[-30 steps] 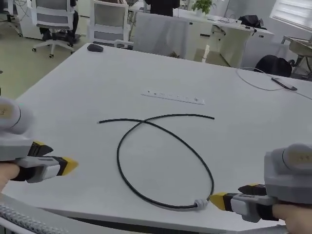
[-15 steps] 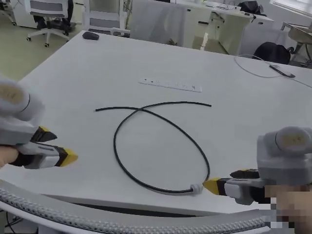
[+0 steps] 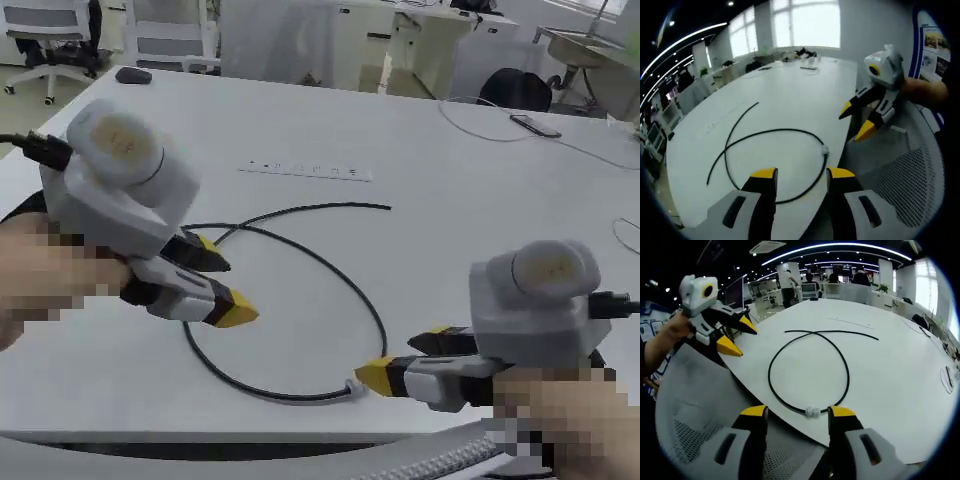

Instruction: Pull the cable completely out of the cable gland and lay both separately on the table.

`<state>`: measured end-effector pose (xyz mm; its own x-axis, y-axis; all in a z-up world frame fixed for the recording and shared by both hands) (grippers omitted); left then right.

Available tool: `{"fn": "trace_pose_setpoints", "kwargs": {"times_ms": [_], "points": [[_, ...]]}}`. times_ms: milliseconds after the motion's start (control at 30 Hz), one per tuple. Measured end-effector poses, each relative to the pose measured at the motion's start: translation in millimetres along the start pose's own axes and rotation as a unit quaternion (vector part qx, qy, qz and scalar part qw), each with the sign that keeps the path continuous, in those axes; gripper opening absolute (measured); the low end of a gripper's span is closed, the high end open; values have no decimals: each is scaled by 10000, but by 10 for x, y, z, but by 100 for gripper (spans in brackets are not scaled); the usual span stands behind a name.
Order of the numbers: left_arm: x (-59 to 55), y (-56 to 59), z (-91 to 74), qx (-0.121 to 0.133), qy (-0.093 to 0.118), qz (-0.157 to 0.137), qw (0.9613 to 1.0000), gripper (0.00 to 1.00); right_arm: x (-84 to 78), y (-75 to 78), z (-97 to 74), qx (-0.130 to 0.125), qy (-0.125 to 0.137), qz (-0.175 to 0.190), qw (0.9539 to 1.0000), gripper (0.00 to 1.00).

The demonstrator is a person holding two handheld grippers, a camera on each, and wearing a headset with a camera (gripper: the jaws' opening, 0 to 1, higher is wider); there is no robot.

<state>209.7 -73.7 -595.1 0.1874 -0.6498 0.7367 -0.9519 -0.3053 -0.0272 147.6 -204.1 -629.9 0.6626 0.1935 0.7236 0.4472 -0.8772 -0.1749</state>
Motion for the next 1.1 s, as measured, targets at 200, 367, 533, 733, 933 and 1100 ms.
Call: {"fn": "trace_pose_setpoints", "kwargs": {"times_ms": [200, 367, 533, 733, 933, 1100], "points": [[-13, 292, 631, -874, -532, 279, 9944, 34, 26, 325, -192, -245, -49, -221, 9994, 50], [-196, 538, 1182, -1387, -1112, 574, 9824, 34, 3, 532, -305, -356, 114, -38, 9993, 49], [-268, 545, 1483, -1267, -1364, 690, 9801, 29, -113, 698, -284, -480, 13, 22, 9988, 53], [-267, 600, 1700, -1277, -1365, 454, 9813, 23, -137, 781, -299, -514, 8, 110, 9986, 53], [-406, 583, 1781, -1109, -1636, 620, 9783, 21, -138, 772, -296, -514, 3, 128, 9986, 52], [-361, 558, 1785, -1088, -1570, 644, 9795, 17, -169, 746, -308, -540, -12, 148, 9984, 52]]}}
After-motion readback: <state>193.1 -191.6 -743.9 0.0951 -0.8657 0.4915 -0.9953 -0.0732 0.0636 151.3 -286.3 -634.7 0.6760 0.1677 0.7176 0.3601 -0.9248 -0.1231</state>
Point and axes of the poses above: the centre of the closed fingertips' face, and the gripper's own axes: z roughly forward along the fingers, y roughly to its right, x roughly out of its top, the point moved 2 cm from there along -z, roughly backward along the fingers, and after that the axes turned 2 degrees about z, right-handed, at the moved point
